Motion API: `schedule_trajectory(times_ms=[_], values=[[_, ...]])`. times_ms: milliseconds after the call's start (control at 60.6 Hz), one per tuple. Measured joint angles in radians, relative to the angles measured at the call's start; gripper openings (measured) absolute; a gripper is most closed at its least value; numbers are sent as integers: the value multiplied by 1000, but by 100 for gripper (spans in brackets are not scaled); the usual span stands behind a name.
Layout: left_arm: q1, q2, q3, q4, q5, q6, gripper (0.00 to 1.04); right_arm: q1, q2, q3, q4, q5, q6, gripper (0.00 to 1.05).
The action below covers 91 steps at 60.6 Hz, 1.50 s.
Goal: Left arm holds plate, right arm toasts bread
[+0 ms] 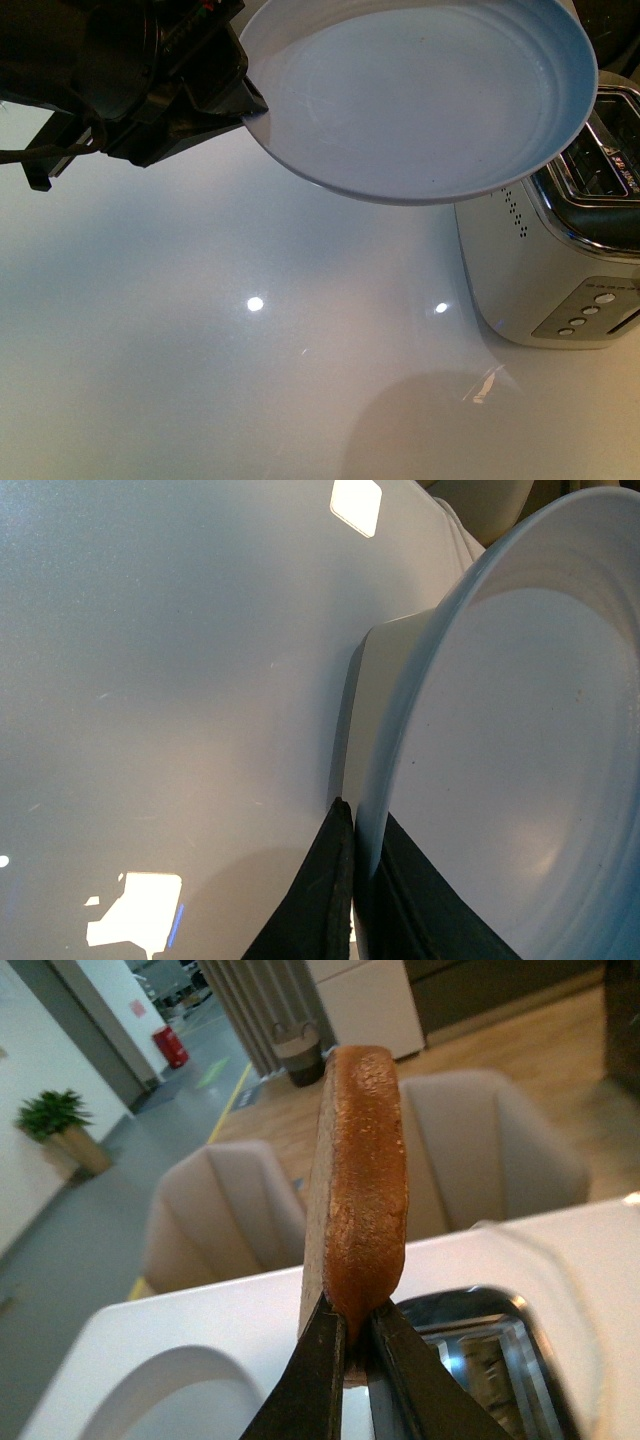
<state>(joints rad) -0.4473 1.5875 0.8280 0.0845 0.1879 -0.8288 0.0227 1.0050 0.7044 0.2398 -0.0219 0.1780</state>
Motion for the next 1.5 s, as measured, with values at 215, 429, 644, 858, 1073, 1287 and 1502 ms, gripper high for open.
schedule_trajectory(times_ms=[215, 429, 644, 858, 1073, 1287, 1502], values=[[0, 0, 0, 0, 0, 0, 3, -44, 177, -16, 100, 40, -285, 2], [0, 0, 0, 0, 0, 0, 3, -56, 276, -28, 140, 46, -358, 2], [0, 0, 0, 0, 0, 0, 3, -44, 275, -60, 144, 62, -362, 2], [0, 0, 0, 0, 0, 0, 3, 19, 248, -94, 119, 110, -342, 2], [0, 0, 0, 0, 0, 0, 3, 89, 241, -116, 119, 155, -310, 2], [0, 0, 0, 0, 0, 0, 3, 124, 254, -140, 129, 194, -298, 2], [0, 0, 0, 0, 0, 0, 3, 142, 290, -151, 152, 214, -291, 2]])
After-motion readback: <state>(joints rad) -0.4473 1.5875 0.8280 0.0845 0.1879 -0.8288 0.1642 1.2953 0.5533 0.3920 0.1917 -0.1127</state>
